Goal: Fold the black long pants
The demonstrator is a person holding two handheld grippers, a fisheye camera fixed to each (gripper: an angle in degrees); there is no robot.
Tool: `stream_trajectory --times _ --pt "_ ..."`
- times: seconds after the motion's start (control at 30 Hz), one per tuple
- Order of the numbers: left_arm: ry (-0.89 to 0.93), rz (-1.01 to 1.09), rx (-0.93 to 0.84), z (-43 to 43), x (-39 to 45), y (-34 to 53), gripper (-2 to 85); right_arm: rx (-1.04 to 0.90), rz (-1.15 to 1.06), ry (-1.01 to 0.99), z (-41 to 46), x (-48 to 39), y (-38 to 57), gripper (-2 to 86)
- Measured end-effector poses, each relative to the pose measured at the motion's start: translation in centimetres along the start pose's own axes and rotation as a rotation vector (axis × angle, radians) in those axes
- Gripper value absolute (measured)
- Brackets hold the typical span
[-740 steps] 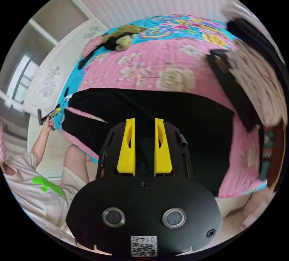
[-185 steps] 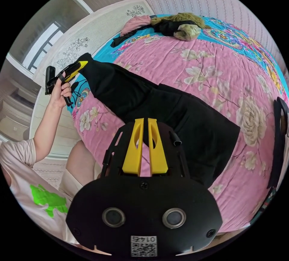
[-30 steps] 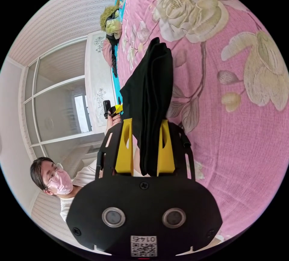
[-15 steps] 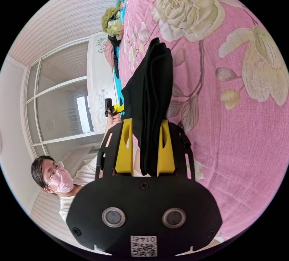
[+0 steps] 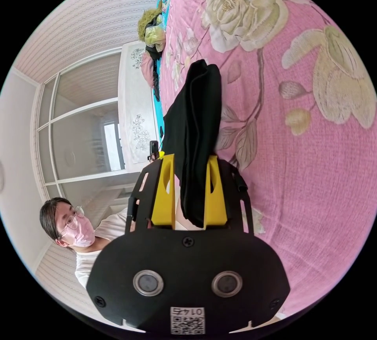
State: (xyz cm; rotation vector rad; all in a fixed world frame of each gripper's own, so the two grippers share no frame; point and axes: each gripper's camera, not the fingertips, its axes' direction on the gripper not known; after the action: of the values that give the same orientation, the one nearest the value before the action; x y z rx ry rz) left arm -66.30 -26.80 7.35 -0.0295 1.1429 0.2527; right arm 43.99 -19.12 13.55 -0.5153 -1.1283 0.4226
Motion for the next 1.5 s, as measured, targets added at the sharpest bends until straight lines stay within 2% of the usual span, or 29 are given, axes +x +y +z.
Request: stream_trajectory --times 0.07,0.23,0.47,0.63,0.8,0.97,1.13,1.27,1.4,1.5 --pt "0.054 -0.01 -0.004 0.0 -1.1 -0.8 13.4 -0.001 -0.004 0.01 0.0 -0.4 0.2 11.5" --pt "-0.006 0.001 0.039 0.5 -2.1 -3.9 13.5 -0.01 0.008 0.01 -0.1 -1.0 0.6 11.4" --pt "-0.053 0.019 -0.084 7.7 -4.8 -8.1 6.1 -0.016 0.026 0.005 0.1 -2.2 1.0 8.3" --pt "-0.062 0.026 -0.044 9.7 -7.0 -8.2 4.1 -0.018 0.01 0.01 -0.5 -4.0 1.9 3.6" --pt "-0.038 0.024 -0.028 13.4 -8.4 -8.2 3.9 -0.07 -0.002 0.026 -2.7 -9.7 3.3 1.5" --pt "0.002 0.057 -0.129 23.6 -8.5 -8.0 4.3 -0.085 0.037 0.116 -7.7 -13.2 8.3 1.8" --pt "-0.033 -0.009 -0.207 33.1 -12.7 -8.1 8.7 -0.055 0.183 0.207 -12.3 -8.9 14.0 5.0" --pt "-0.062 0.004 -0.115 35.8 -15.3 -8.7 10.5 0.041 0.124 0.067 -13.9 -8.1 17.3 9.3" --pt "-0.045 -0.005 -0.13 40.4 -17.6 -10.1 10.7 0.179 0.118 0.038 -16.2 -8.1 19.6 9.2" --pt "-0.08 0.009 -0.195 46.0 -18.8 -11.7 8.0 0.109 0.101 -0.135 -14.6 -8.4 19.8 6.8"
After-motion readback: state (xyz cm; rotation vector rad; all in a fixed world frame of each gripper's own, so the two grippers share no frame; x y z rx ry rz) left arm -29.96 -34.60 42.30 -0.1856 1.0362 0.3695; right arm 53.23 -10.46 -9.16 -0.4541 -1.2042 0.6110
